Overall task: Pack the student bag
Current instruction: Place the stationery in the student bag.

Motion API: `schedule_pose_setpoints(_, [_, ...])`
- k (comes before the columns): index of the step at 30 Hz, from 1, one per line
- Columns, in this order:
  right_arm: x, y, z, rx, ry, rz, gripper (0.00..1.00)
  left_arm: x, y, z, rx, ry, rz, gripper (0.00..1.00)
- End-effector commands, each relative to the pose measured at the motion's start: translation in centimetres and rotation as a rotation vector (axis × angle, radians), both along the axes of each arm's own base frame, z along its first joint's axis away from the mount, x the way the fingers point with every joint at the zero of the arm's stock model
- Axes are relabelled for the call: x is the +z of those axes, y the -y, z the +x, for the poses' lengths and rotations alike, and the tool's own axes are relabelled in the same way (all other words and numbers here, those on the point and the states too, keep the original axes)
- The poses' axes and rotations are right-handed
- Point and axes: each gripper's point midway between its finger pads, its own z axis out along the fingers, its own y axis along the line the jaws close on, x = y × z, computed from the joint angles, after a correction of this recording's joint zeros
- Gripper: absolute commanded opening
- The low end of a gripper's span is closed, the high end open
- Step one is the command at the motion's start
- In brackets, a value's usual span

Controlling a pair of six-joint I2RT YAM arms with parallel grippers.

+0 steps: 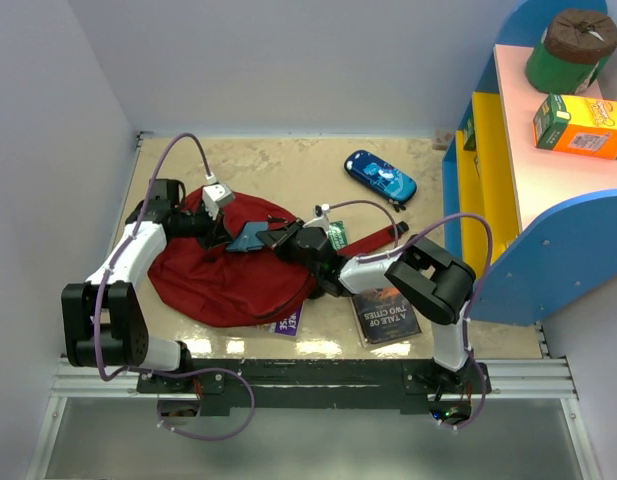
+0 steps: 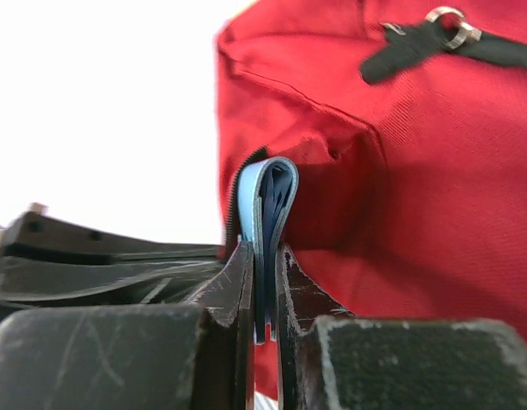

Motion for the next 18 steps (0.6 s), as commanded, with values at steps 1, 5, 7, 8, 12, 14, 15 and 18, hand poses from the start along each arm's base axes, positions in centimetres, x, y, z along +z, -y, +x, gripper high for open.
schedule_pose_setpoints(1, [6.0, -1.3, 1.7, -0.016, 0.124, 0.168, 0.0, 1.3, -0.9, 0.5, 0.023, 0.065, 0.026, 0.0])
schedule_pose_setpoints(5, [4.3, -2.9, 2.6, -0.019, 0.107, 0.165, 0.0, 2.5, -0.5, 0.0, 0.009, 0.052, -0.006, 0.0])
schedule_pose_setpoints(7, [4.5, -3.7, 2.9, -0.014, 0.114, 0.185, 0.0, 3.0, -0.2, -0.3, 0.003, 0.049, -0.027, 0.0])
schedule_pose_setpoints(8, [3.7, -4.1, 2.9, -0.006, 0.105, 0.185, 0.0, 3.1, -0.2, -0.3, 0.002, 0.047, -0.032, 0.0])
schedule_pose_setpoints(12, [3.2, -5.5, 2.7, 0.011, 0.105, 0.15, 0.0, 2.3, -0.4, -0.9, -0.014, 0.021, -0.016, 0.0])
schedule_pose_setpoints(14, [3.0, -6.8, 2.1, 0.031, 0.113, 0.101, 0.0, 2.0, -0.3, -1.4, -0.026, 0.011, -0.018, 0.0])
schedule_pose_setpoints(15, [2.5, -7.4, 1.9, 0.038, 0.112, 0.082, 0.0, 2.1, -0.3, -1.5, -0.028, 0.013, -0.023, 0.0])
schedule_pose_setpoints(18, [2.7, -9.9, 1.1, 0.084, 0.129, 0.033, 0.0, 2.7, 0.2, -1.6, -0.042, 0.016, -0.057, 0.0])
